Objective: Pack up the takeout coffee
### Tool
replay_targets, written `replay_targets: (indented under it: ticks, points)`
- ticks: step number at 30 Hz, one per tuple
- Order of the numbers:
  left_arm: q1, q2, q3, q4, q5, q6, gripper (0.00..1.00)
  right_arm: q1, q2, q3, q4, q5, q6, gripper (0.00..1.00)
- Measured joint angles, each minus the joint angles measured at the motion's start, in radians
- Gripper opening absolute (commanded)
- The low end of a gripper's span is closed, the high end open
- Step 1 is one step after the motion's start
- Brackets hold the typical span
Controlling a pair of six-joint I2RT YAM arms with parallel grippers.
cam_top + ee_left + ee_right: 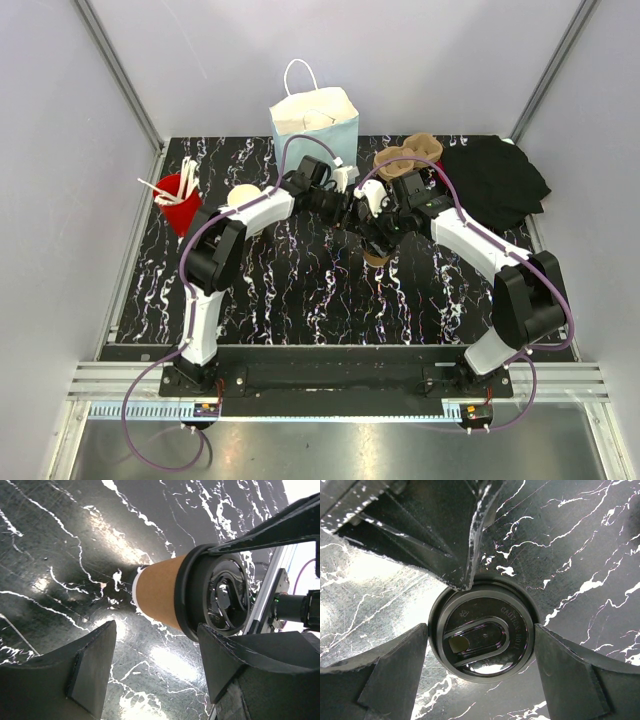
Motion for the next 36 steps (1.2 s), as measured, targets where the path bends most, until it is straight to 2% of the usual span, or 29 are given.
replay_targets:
  ticks: [28, 36]
  points:
    - [-0.007, 0.0, -0.026, 0.021, 0.013, -0.003, 0.68, 0.0, 0.0, 0.0, 0.004, 0.0, 0.026, 0.9]
    - [-0.013, 0.0, -0.026, 0.021, 0.013, -0.003, 0.68, -0.016, -0.001, 0.0, 0.003, -0.02, 0.037, 0.85]
